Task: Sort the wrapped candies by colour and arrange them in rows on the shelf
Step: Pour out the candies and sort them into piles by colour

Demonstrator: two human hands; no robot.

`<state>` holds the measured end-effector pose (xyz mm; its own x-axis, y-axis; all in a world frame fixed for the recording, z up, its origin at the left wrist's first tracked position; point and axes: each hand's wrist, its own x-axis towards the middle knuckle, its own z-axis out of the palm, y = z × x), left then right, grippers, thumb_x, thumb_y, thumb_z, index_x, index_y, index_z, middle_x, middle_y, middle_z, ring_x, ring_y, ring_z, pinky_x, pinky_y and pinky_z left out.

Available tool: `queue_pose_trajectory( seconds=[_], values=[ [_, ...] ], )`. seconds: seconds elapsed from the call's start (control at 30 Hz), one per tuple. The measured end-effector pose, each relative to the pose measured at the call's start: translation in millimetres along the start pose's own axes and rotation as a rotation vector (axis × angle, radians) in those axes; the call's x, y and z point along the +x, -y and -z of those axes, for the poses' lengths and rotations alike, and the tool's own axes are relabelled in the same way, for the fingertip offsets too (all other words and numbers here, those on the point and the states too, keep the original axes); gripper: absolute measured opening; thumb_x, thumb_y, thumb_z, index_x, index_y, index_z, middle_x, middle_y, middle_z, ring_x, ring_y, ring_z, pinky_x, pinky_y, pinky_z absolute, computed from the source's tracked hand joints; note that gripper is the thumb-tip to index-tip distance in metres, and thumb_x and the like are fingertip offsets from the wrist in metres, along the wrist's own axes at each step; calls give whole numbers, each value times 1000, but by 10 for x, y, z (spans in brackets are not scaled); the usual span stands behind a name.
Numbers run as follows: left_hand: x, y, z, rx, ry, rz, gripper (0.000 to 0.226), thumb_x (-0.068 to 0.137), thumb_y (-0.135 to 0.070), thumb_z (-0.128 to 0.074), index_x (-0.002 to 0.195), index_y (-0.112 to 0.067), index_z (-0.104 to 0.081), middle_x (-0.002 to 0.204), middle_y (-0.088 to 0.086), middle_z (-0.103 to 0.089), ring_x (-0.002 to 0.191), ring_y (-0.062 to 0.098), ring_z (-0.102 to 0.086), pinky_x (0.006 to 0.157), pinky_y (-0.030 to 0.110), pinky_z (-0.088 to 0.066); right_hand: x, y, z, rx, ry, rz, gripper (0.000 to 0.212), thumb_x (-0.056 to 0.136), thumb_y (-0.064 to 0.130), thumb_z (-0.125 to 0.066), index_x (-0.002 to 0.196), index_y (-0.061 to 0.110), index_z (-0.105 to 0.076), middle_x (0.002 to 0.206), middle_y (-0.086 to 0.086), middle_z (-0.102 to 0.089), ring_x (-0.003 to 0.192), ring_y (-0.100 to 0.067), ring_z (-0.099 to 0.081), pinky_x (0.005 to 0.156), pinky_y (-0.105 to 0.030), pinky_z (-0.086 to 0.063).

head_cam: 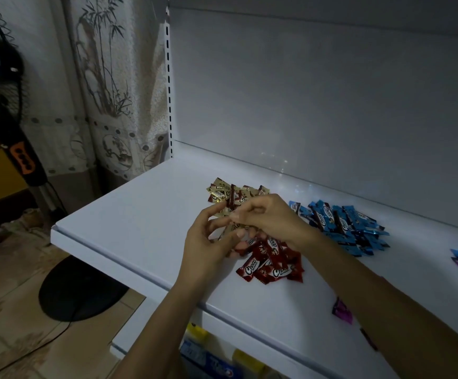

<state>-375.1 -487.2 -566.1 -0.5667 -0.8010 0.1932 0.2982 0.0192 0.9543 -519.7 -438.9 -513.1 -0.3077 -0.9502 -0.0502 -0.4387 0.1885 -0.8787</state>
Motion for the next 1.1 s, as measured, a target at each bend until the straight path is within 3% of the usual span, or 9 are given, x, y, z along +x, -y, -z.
queue_pose_trajectory(
  seconds=[0.07, 0.17, 0.27, 0.33, 0.43, 0.57, 0.73, 0.9, 1.1],
  values=[
    [-5, 35, -3, 60, 1, -9, 60, 81, -9, -74, 132, -25, -47, 117, 4, -63, 86, 15, -71, 63, 26, -57, 46, -16, 30, 43, -75, -10, 10, 84, 21, -69, 90, 13, -71, 71, 2, -69, 53, -7, -59, 46, -18, -43],
    [-27, 54, -28, 242, 34, -25, 54, 83, -29, -74, 125, -40, -42, 121, -16, -54, 98, 10, -65, 73, 19, -55, 236, -35, 100, 115, -487, 107, 5, 89, 16, -63, 84, 16, -66, 80, 7, -68, 62, -5, -62, 54, -17, -47],
    [-32, 83, -45, 395, 118, -18, 47, 83, -49, -66, 125, -35, -50, 123, -20, -54, 109, 3, -57, 86, 24, -55, 405, -167, 170, -311, -764, 344, 7, 90, 22, -61, 88, 19, -67, 88, 10, -68, 78, -4, -62, 71, -17, -47],
    [-30, 99, -45, 467, 150, -31, 51, 76, -56, -63, 121, -31, -58, 119, -20, -59, 108, 1, -58, 90, 35, -54, 475, -300, 174, -628, -683, 400, 12, 92, 24, -59, 91, 18, -69, 91, 5, -68, 80, -10, -60, 70, -22, -44],
    [-10, 123, -49, 521, 129, -52, 47, 73, -60, -62, 115, -36, -58, 113, -21, -62, 103, 0, -60, 88, 36, -55, 541, -411, 109, -979, -454, 395, 18, 93, 29, -55, 91, 19, -70, 88, 5, -67, 79, -13, -59, 69, -26, -45],
    [1, 109, -60, 517, 114, -48, 46, 76, -55, -63, 115, -32, -61, 111, -20, -63, 103, 1, -60, 88, 36, -55, 513, -341, 91, -832, -390, 301, 28, 95, 40, -49, 99, 21, -69, 87, 5, -69, 77, -15, -61, 64, -26, -41],
    [-39, 97, -42, 549, 99, -62, 52, 76, -59, -59, 118, -27, -62, 115, -16, -62, 106, 3, -59, 89, 38, -54, 136, -303, 262, -714, -388, 357, 20, 94, 32, -53, 100, 19, -67, 97, 4, -67, 86, -14, -61, 76, -31, -48],
    [-178, 35, -217, 733, 54, -383, 47, 84, -55, -47, 116, -24, -61, 113, -11, -63, 106, 4, -56, 88, 28, -49, -700, -609, 570, -480, -457, 333, 10, 91, 23, -60, 90, 20, -69, 86, 13, -66, 82, -2, -61, 74, -23, -49],
    [-500, 26, -1203, 831, 360, -590, 37, 91, -37, -50, 121, -18, -60, 121, 0, -60, 111, 11, -49, 89, 14, -33, -1510, -1039, 901, -400, -679, 189, 7, 88, 16, -64, 83, 21, -66, 81, 12, -66, 79, -4, -61, 73, -20, -46]
  ],
)
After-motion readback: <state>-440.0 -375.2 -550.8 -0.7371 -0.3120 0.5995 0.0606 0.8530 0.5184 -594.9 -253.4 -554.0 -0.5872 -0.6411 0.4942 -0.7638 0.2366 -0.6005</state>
